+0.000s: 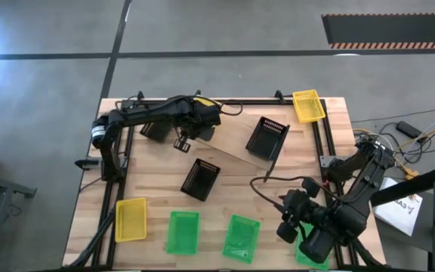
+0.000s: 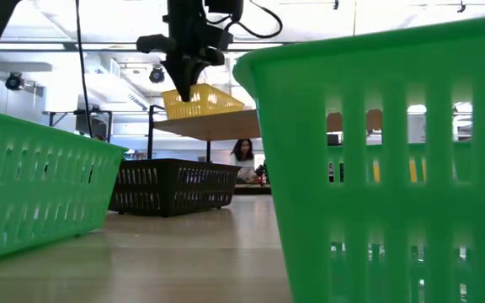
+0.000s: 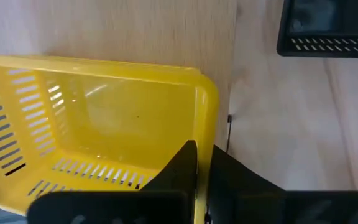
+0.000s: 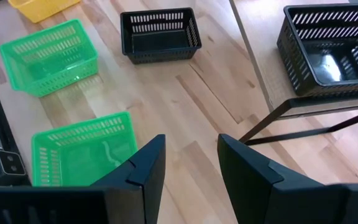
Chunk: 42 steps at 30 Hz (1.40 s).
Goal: Stack baskets on shelf by color
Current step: Put the middle left yellow bin on the shelf, then put the middle green bin on the shelf
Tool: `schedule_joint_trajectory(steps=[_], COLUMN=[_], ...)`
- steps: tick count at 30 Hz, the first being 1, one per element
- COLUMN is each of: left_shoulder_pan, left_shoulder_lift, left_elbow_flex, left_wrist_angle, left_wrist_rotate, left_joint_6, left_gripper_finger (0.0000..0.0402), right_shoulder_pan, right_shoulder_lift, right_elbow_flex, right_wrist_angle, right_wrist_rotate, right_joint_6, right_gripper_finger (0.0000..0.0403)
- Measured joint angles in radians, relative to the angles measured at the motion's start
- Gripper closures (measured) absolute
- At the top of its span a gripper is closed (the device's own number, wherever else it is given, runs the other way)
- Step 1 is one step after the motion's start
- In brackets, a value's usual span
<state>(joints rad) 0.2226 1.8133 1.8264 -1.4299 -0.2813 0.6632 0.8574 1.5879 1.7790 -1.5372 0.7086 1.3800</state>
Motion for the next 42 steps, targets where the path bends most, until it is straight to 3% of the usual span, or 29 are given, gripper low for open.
schedule_joint_trajectory(steps=[12,18,25,29,32,38,42], left_shoulder_pan=[-0.005,-0.060,-0.207,-0.331,-0.426,-0.598,-0.699], left_shoulder_lift=[-0.051,-0.125,-0.244,-0.308,-0.361,-0.449,-0.476], left_elbow_flex=[0.034,0.055,0.016,-0.066,-0.178,-0.470,-0.646], left_wrist_angle=[-0.005,-0.002,0.030,0.108,0.220,0.565,0.808], left_wrist_rotate=[-0.009,-0.007,0.116,0.099,0.088,0.085,0.088], left_joint_6=[-0.086,-0.330,-0.690,-0.809,-0.897,-1.029,-1.077], left_gripper_finger=[0.0284,0.0267,0.0267,0.0268,0.0268,0.0268,0.0268], right_shoulder_pan=[0.000,0.004,0.004,0.004,-0.007,-0.022,-0.049], right_shoulder_lift=[0.000,0.023,0.076,0.113,0.136,0.188,0.245], right_elbow_flex=[0.000,-0.012,-0.029,-0.035,-0.035,-0.035,-0.035], right_wrist_angle=[0.001,0.010,0.112,0.251,0.359,0.566,0.708], right_wrist_rotate=[0.001,0.097,0.106,0.083,-0.002,-0.112,-0.270], right_joint_6=[-0.010,-0.035,-0.095,-0.237,-0.316,-0.298,-0.290], right_gripper_finger=[0.0264,0.0264,0.0264,0.0264,0.0264,0.0264,0.0264])
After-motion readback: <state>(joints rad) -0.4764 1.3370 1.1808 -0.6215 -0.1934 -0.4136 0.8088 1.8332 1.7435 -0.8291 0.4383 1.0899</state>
